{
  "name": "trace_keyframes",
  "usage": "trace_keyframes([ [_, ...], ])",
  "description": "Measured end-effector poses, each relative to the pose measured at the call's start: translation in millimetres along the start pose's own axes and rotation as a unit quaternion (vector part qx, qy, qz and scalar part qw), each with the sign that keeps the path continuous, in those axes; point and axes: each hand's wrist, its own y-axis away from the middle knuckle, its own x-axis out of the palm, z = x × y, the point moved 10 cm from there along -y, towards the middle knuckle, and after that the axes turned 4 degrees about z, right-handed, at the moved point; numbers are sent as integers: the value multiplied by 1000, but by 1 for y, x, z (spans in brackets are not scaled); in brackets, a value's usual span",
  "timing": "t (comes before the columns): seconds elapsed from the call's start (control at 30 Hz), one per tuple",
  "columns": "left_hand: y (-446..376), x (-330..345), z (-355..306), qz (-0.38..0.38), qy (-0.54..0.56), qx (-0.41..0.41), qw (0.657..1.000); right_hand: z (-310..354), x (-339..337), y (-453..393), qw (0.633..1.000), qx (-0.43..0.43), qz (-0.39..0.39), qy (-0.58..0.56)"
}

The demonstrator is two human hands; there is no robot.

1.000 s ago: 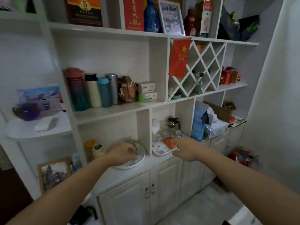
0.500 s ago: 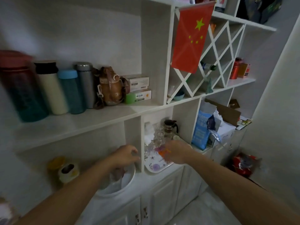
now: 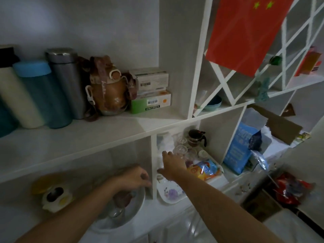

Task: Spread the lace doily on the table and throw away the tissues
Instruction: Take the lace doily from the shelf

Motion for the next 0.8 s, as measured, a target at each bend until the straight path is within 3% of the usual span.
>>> trace_keyframes([
  [0.5,-20,21,26,12,100,-65,993,-6,17,-55,999,-41,-21,27],
  [0.8,-5,39,6,60,36,-47,996,-46,-63,-12,971,-18,-224,-83],
])
